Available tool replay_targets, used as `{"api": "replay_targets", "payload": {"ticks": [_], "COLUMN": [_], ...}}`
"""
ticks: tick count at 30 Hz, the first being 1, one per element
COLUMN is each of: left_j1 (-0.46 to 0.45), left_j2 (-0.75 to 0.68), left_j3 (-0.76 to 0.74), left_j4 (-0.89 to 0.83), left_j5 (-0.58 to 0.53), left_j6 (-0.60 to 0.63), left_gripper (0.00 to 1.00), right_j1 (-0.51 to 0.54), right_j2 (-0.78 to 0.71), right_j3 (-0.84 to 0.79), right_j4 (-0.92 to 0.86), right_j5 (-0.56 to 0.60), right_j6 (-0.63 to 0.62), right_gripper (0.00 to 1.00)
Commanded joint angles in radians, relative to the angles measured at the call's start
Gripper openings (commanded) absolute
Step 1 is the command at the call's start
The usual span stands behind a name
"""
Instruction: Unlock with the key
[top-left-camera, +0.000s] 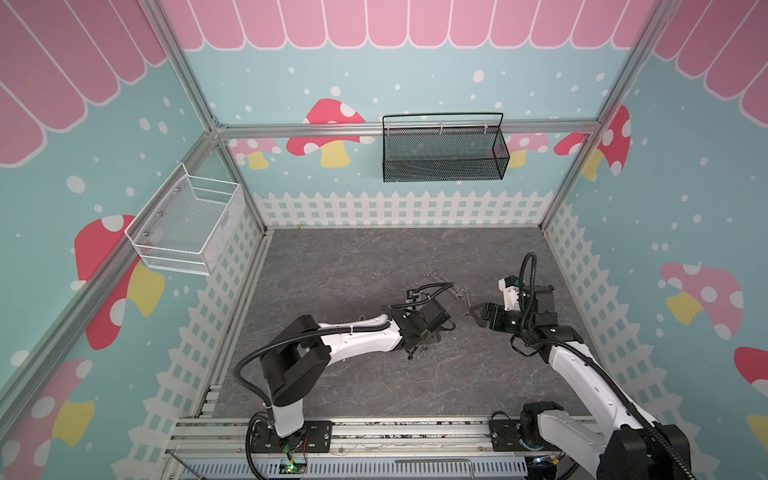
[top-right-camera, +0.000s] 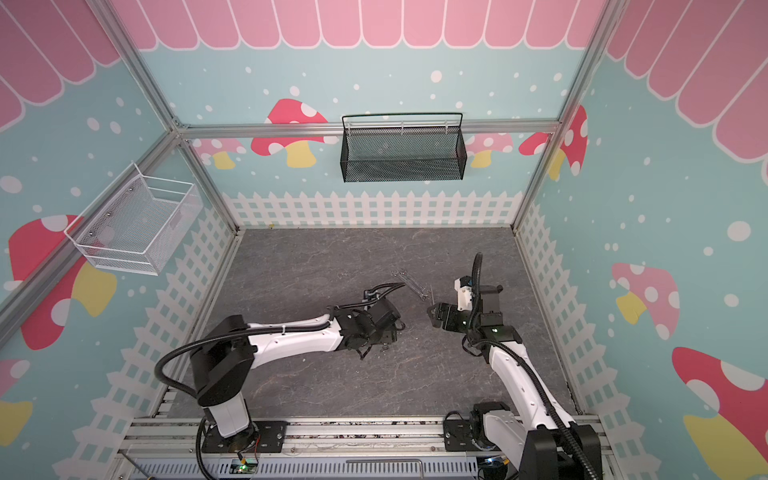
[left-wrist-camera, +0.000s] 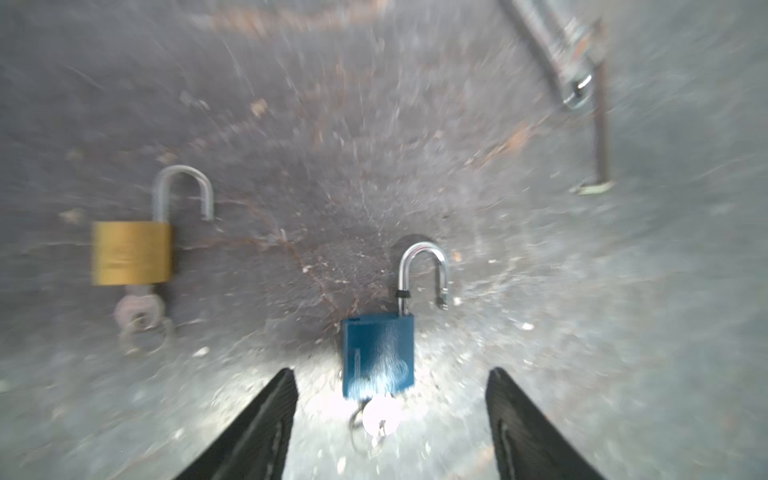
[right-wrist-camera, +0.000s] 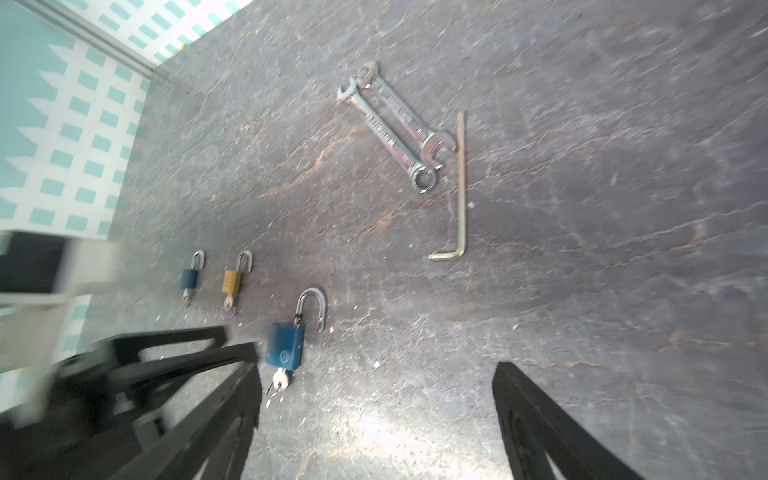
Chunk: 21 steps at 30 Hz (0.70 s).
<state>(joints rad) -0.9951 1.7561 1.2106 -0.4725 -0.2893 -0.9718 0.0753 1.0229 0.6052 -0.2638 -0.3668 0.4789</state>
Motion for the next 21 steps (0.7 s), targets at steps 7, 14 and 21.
{"api": "replay_targets", "payload": {"ticks": [7,14,21], "left_j1": [0.317,0.646,0.751], "left_j2": [-0.454,-0.482,-0.354], "left_j3": [-0.239,-0.504,-0.785], "left_j4": [0.049,0.508,1.221], "left_j5": [-0.463,-0.594,-0.382], "left_j6": [0.379,0.765,0.989], "left_gripper": [1.00,1.00,1.00], "right_j1": [-0.025,-0.028,-0.042], "right_j2": [-0.062,0.059,0.367], "right_j3": [-0.066,-0.255,-0.293], "right_j4": [0.312,0.819,1.201], "right_j5": [0.565,0.837,0.740], "right_j6": [-0.024,-0.164,-0.340], "right_gripper": [0.98,0.98,0.98]}}
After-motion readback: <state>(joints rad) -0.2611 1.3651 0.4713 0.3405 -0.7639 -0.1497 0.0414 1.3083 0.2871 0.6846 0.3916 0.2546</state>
